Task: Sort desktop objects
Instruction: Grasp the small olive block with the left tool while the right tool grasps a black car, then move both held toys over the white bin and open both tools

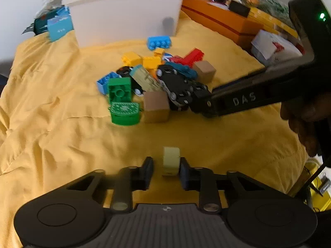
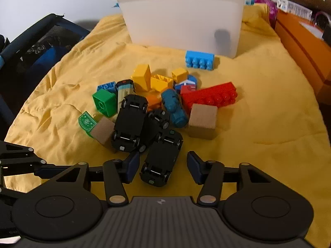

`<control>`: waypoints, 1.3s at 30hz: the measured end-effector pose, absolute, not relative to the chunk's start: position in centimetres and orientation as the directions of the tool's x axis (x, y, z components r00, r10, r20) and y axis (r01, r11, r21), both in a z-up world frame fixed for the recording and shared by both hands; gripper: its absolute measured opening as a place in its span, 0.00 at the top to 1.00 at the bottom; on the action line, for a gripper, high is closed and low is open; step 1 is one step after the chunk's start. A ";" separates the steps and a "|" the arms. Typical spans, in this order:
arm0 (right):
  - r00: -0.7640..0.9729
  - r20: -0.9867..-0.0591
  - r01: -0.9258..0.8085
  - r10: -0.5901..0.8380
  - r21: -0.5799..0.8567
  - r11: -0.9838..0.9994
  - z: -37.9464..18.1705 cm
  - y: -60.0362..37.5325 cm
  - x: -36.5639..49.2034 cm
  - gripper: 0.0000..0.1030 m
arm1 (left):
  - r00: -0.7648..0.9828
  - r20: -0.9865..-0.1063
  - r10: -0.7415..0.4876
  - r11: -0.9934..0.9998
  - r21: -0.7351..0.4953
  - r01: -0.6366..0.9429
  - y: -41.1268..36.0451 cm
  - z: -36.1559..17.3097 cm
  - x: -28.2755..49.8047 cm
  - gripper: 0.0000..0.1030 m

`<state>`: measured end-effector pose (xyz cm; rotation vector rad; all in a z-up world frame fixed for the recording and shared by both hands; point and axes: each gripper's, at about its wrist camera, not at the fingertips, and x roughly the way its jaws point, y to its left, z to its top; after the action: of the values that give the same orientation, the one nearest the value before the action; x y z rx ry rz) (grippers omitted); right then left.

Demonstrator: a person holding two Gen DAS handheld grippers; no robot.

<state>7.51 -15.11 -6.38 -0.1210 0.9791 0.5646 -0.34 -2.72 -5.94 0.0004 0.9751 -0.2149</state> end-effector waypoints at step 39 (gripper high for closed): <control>0.581 -0.646 -0.466 0.495 0.235 0.853 10.3 -17.3 25.4 0.68 | 0.735 -0.662 -0.149 0.986 -0.154 0.061 2.7 11.5 22.3 0.83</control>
<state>25.39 -17.32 10.34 0.0414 0.7670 0.5615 22.32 2.66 11.50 -0.1247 0.7367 -0.1160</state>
